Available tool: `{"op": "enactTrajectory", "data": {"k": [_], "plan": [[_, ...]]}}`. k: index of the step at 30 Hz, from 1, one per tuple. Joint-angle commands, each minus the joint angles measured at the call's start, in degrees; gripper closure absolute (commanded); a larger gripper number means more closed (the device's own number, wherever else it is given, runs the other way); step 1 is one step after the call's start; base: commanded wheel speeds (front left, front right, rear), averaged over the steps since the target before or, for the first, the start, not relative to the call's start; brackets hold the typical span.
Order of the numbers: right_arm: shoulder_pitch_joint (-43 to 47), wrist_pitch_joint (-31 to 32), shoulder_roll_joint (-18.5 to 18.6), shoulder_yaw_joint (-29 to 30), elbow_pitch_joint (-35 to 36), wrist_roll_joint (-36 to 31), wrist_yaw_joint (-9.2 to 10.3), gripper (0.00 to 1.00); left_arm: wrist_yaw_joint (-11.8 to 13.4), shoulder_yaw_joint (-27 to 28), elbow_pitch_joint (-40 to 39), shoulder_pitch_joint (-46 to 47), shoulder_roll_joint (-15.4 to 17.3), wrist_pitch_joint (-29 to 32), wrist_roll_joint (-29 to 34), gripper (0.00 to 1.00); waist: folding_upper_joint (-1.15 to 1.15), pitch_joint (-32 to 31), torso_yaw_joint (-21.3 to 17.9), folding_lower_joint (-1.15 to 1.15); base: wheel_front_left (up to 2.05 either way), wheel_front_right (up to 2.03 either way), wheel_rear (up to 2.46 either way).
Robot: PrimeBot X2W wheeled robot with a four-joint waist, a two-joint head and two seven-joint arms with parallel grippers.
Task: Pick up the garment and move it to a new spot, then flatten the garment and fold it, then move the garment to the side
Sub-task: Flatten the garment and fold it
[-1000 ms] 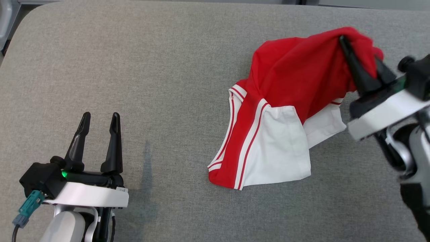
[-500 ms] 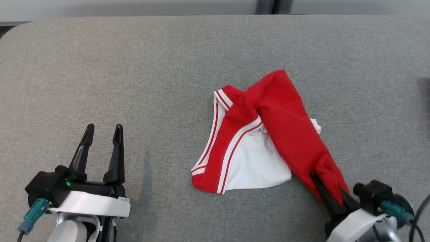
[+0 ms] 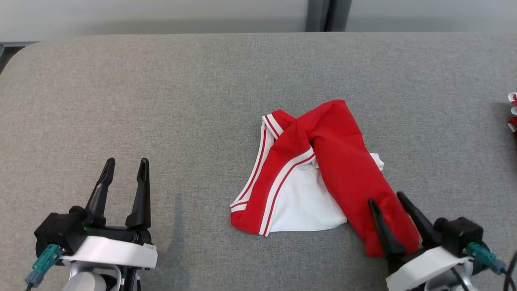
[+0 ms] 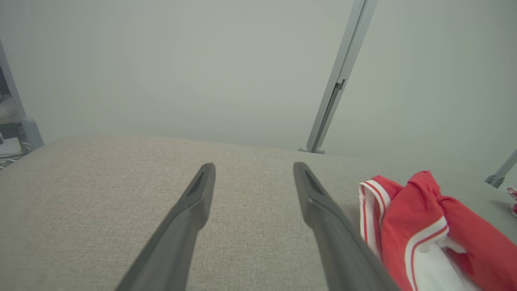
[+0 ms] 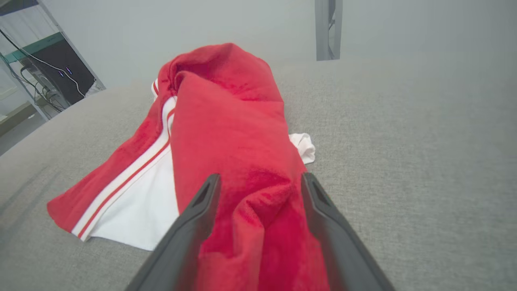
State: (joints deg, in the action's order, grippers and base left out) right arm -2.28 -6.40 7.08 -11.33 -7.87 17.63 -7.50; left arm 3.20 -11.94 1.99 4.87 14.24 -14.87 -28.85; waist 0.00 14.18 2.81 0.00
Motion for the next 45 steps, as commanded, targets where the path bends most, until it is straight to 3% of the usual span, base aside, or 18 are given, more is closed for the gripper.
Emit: {"op": "enactTrajectory", "data": {"k": [1,11,21,34,45], "plan": [[-0.74,-0.48,-0.07,0.44,0.52,-0.11,0.02,0.00,0.39,0.23,-0.14,-0.02,0.54,-0.01,-0.19,0.00,0.00,-0.20,-0.08,0.00,0.00,0.00,0.00],[-4.45,-2.22,1.19,7.16,6.12,-0.50,0.02,0.00,1.86,0.88,-1.74,-1.02,1.08,-0.19,2.24,0.00,0.00,-1.78,-0.51,0.00,0.00,0.00,0.00],[-2.42,-0.72,0.98,11.11,8.07,-1.36,0.02,0.00,2.18,0.50,-2.25,-4.10,1.40,-0.16,3.30,0.00,0.00,-3.55,-0.75,0.00,0.00,0.00,0.00],[-1.56,0.13,0.74,11.62,8.66,-1.68,0.02,0.00,2.27,-0.59,-2.15,-3.99,1.84,0.86,3.07,0.00,0.00,-3.61,-0.46,0.00,0.00,0.00,0.00],[-4.79,1.67,4.28,10.44,6.20,0.34,0.02,0.00,1.77,-1.20,-2.55,-2.16,1.35,0.70,2.83,0.00,0.00,-1.27,1.85,0.00,0.00,0.00,0.00]]}}
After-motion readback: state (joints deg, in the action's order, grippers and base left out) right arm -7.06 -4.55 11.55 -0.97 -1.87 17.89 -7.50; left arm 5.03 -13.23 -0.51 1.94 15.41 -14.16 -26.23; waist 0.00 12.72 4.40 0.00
